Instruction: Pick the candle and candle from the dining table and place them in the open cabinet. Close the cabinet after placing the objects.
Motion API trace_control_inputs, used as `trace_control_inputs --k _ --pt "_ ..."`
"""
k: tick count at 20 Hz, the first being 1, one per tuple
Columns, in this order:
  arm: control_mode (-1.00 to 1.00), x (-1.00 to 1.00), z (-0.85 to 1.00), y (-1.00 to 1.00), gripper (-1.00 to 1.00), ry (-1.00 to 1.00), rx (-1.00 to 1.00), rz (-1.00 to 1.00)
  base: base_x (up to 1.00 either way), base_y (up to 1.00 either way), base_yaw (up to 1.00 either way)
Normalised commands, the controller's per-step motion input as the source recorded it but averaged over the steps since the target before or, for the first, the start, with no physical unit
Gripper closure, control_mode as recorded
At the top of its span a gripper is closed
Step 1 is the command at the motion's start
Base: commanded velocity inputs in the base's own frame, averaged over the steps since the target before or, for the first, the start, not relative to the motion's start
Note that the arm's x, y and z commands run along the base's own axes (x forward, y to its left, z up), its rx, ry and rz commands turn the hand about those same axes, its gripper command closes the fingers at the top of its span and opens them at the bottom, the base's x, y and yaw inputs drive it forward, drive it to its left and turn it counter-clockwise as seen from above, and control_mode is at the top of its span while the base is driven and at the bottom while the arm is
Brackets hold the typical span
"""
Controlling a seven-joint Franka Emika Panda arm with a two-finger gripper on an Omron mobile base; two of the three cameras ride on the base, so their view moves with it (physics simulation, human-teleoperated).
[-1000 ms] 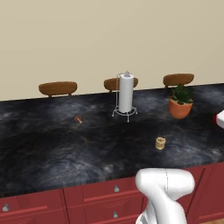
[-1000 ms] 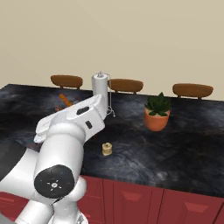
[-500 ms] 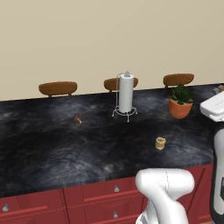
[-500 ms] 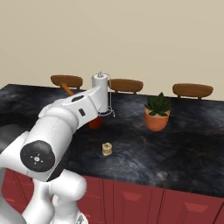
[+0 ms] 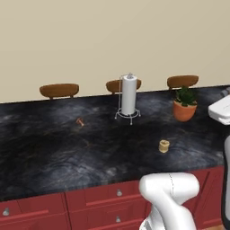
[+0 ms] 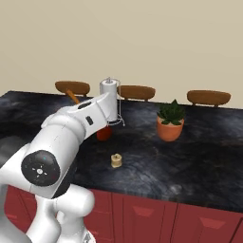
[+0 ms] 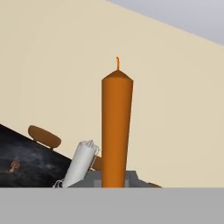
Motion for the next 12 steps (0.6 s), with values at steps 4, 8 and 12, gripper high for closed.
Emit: trace_control_inputs --k 4,8,12 --pt "1.0 0.0 0.0 0.0 1.0 0.0 0.0 0.0 -0.22 0.01 -0.28" --pt "1.0 0.0 0.0 0.0 1.0 0.0 0.0 0.0 -0.16 0.15 -0.45" --pt "1.0 0.0 0.0 0.0 1.0 0.0 0.0 0.0 0.0 0.2 -0.64"
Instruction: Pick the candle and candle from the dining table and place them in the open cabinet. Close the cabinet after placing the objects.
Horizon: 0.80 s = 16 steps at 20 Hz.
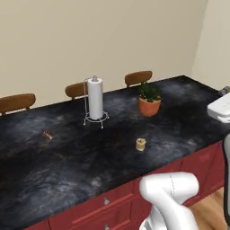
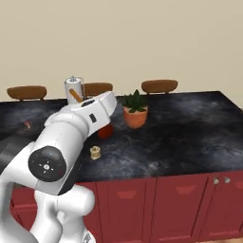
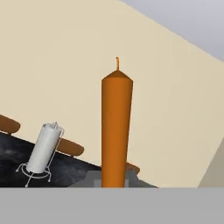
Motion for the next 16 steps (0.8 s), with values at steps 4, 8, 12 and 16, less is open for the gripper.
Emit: trace_control_inputs --k 4,8,12,16 --pt "1.0 0.0 0.0 0.0 1.0 0.0 0.0 0.0 0.0 0.05 -0.73" --pt "1.0 0.0 0.0 0.0 1.0 0.0 0.0 0.0 0.0 0.04 -0.77" --pt "1.0 0.0 0.0 0.0 1.0 0.0 0.0 0.0 0.02 0.0 -0.81" --pt "1.0 0.0 0.0 0.0 1.0 0.0 0.0 0.0 0.08 0.01 -0.85"
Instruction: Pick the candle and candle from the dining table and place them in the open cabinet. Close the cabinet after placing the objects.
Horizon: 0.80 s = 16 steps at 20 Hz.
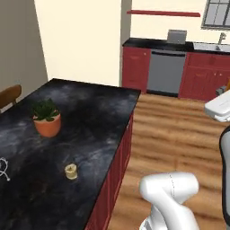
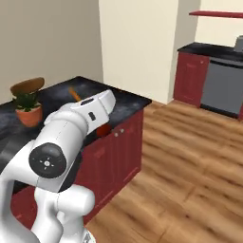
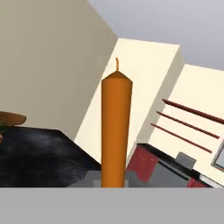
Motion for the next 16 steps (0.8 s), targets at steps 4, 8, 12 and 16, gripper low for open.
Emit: trace_control_inputs --k 4,8,12,16 --pt "1.0 0.0 0.0 0.0 1.0 0.0 0.0 0.0 0.04 0.0 -0.84" --pt "1.0 0.0 0.0 0.0 1.0 0.0 0.0 0.0 0.0 0.0 -0.79" --pt "1.0 0.0 0.0 0.0 1.0 0.0 0.0 0.0 0.0 0.0 -0.7" --pt "1.0 0.0 0.0 0.0 1.0 0.0 0.0 0.0 0.0 0.0 -0.15"
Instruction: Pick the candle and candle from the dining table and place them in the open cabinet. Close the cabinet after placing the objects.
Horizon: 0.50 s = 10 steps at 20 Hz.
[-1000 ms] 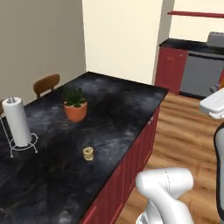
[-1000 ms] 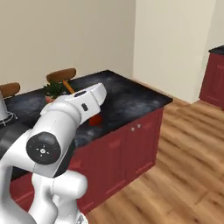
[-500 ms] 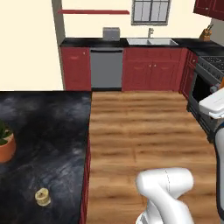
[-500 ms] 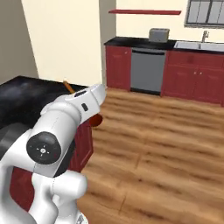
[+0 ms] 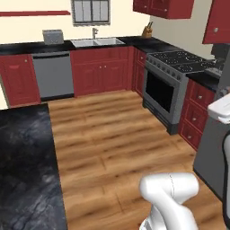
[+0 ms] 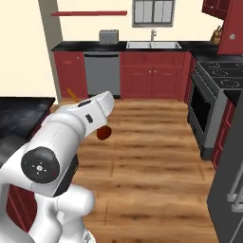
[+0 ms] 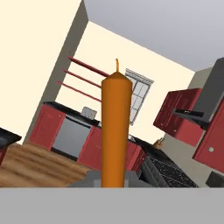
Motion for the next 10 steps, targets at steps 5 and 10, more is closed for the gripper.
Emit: trace_control_inputs --k 5,10 --pt "1.0 0.0 0.0 0.0 1.0 0.0 0.0 0.0 0.76 0.33 -0.04" --pt "1.0 0.0 0.0 0.0 1.0 0.0 0.0 0.0 1.0 0.78 -0.14"
